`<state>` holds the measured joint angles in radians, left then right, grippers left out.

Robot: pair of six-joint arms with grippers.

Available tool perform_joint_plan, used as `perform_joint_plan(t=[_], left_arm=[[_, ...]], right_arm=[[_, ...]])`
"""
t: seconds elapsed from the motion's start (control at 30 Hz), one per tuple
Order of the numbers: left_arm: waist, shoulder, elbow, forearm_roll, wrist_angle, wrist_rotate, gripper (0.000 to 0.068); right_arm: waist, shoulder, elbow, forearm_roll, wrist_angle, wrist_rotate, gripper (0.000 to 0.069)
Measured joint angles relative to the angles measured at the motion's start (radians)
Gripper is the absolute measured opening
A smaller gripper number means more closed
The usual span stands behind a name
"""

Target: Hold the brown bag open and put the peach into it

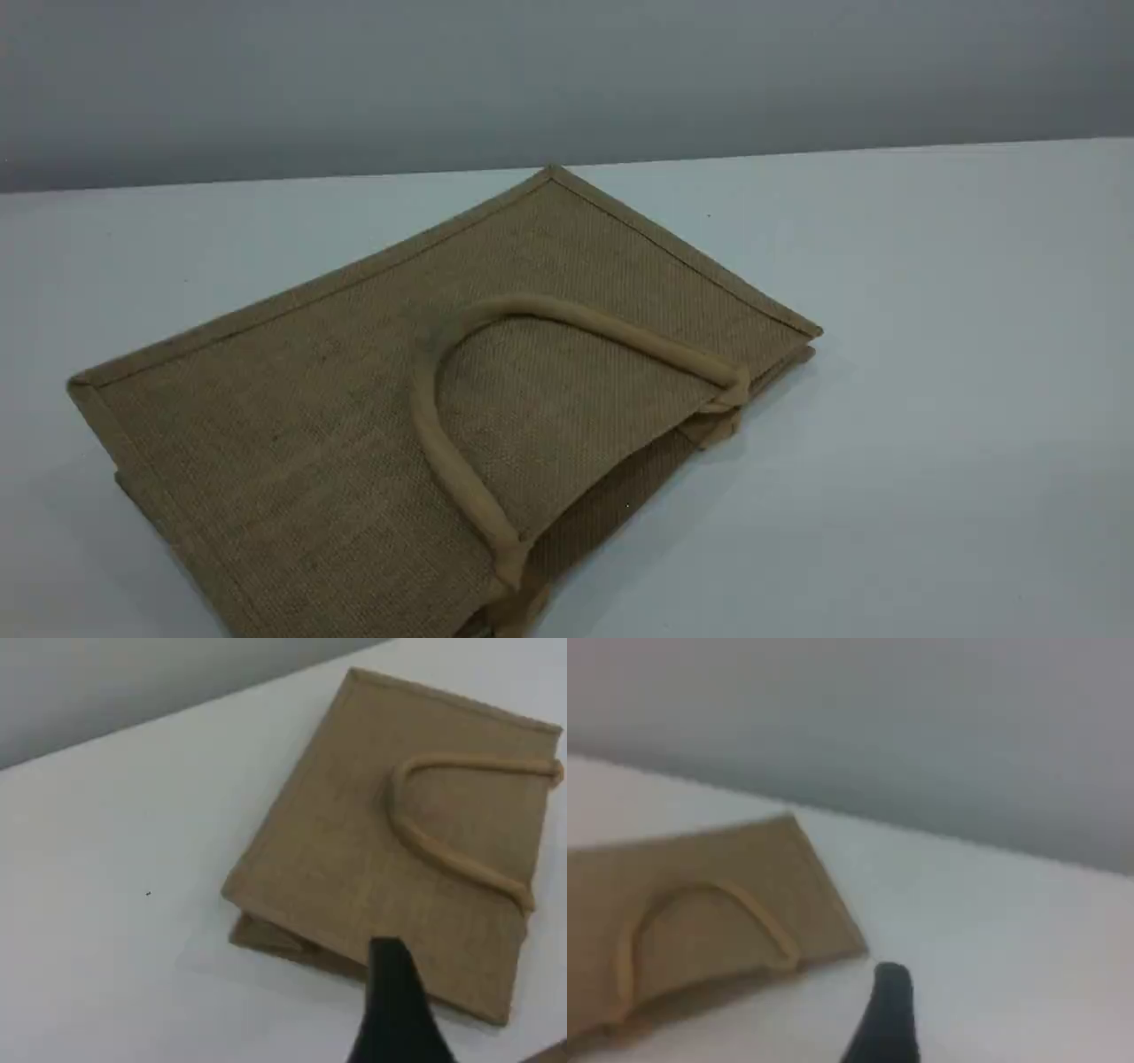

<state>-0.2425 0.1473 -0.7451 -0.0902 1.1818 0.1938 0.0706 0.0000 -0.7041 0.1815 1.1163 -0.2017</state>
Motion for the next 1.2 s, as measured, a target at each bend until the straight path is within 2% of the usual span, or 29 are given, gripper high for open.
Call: perform_joint_plan(t=[0.17,0.33,0.6,0.9,1.2], left_arm=[[0.000,0.001,0.099,0.001,-0.053,-0.027,0.0407],[0.000,0.001,0.178,0.004,-0.086,-0.031,0.0407],[0.000,0.001,0.236,0.007,-0.095,-0.052,0.0407],[0.000,0.001,0.238,0.036,-0.102,-0.098,0.0407],[0.000,0.001,0.238,0.040,-0.102,-0.100,0.0407]], right_arm=[[0.000,0.000,0.127,-0.005,-0.016,0.000,0.0573],[0.000,0.000,0.192,-0.005,-0.029,0.000,0.0573],[0.000,0.000,0.196,-0.005,-0.044,0.000,0.0573],[0.000,0.000,0.196,-0.006,-0.041,0.000,0.0573],[0.000,0.000,0.196,-0.006,-0.041,0.000,0.0567]])
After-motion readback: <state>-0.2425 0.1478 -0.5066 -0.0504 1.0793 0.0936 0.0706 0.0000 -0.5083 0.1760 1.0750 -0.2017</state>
